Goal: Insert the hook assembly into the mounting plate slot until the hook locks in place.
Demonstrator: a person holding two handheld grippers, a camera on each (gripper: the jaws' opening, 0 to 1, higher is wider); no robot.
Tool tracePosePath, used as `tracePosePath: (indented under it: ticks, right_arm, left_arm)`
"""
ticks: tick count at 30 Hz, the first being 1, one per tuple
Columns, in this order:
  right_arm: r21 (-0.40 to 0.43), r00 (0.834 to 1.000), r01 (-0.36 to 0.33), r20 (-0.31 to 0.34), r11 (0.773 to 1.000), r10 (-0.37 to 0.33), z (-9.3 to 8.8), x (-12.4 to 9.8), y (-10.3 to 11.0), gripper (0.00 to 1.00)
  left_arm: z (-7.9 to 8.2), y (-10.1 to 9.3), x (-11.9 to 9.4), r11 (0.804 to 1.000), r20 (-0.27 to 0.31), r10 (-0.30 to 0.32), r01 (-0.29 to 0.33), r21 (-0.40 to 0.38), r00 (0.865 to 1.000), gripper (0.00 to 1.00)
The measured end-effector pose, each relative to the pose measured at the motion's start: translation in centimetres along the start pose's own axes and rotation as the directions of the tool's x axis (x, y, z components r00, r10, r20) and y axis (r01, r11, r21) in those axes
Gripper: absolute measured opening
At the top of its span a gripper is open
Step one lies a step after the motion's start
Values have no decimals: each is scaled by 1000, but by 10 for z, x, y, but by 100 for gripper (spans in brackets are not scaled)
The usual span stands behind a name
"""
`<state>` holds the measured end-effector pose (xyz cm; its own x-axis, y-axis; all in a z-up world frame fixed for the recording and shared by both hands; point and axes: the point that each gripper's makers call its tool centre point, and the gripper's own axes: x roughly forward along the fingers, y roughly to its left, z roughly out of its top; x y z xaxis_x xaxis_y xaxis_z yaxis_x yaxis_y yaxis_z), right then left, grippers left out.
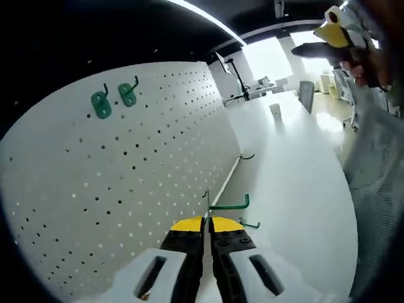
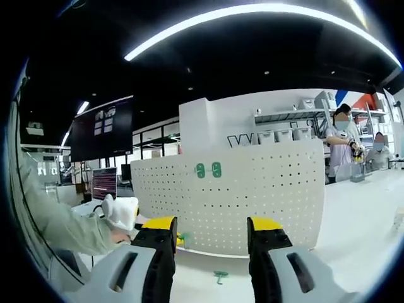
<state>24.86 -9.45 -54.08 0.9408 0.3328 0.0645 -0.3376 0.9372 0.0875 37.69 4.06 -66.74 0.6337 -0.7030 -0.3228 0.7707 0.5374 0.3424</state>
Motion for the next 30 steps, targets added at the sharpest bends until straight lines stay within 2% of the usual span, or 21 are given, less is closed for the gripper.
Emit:
tracePosePath:
  ticks: [2, 5, 7, 10, 18, 30]
  right_arm:
    - [0, 1000, -1, 2, 1000, 1, 1, 0, 0, 43]
    - [1, 1000, -4, 9, 1000, 4, 3, 0, 1, 43]
    - [1, 1000, -8, 12, 1000, 8, 4, 0, 3, 43]
    - [2, 1000, -13, 15, 1000, 13, 5, -1, 5, 43]
    - [5, 1000, -18, 18, 1000, 18, 5, -1, 6, 42]
    - [-13, 999, -31, 30, 999, 31, 13, 1, 11, 42]
  left_arm:
    - [2, -3, -3, 1000, 10, 10, -10, -1, 1000, 3]
    - [12, -8, -10, 999, 68, 29, -27, -32, 997, 3]
    - [15, -10, -15, 998, 83, 45, -42, -41, 995, 3]
    - [20, -14, -20, 998, 112, 40, -33, -61, 993, 3]
    - [28, -16, -28, 995, 150, 60, -47, -86, 987, 3]
    - [46, -11, -38, 988, 214, 120, -97, -117, 969, 3]
